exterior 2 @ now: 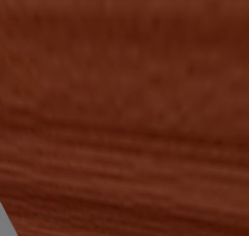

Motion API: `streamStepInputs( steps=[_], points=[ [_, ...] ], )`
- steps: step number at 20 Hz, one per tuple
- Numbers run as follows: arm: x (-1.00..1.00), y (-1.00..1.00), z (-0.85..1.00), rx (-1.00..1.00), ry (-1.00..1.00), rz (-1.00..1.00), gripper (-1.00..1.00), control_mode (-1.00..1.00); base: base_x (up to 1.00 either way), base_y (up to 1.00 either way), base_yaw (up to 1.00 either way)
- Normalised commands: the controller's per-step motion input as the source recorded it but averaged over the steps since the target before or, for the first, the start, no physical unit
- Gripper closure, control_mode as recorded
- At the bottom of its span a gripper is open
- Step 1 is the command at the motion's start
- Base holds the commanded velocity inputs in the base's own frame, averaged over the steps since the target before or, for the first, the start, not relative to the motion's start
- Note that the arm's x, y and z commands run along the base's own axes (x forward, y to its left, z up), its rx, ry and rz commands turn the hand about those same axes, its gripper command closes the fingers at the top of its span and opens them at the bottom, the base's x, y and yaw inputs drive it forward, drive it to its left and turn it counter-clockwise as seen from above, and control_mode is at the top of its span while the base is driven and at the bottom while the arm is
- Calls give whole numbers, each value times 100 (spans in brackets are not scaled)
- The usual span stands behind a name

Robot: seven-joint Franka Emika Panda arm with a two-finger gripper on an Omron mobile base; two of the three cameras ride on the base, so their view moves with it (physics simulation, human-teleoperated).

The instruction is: Pull the toaster oven rack outwards. Pick up the baguette from the plate and place it on the toaster oven rack. Close the toaster oven door fully and set the temperature to the lowest setting.

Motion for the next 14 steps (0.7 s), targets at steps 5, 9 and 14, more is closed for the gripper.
streamStepInputs(
  steps=[5, 9, 14],
  points=[
    [-3, 3, 0, 2, -2, 0, -100, -100, 0, 0, 0],
    [0, 13, -1, 2, -5, 0, -100, -100, 0, 0, 0],
    [0, 5, 0, 0, 0, 0, -100, -100, 0, 0, 0]
  ],
)
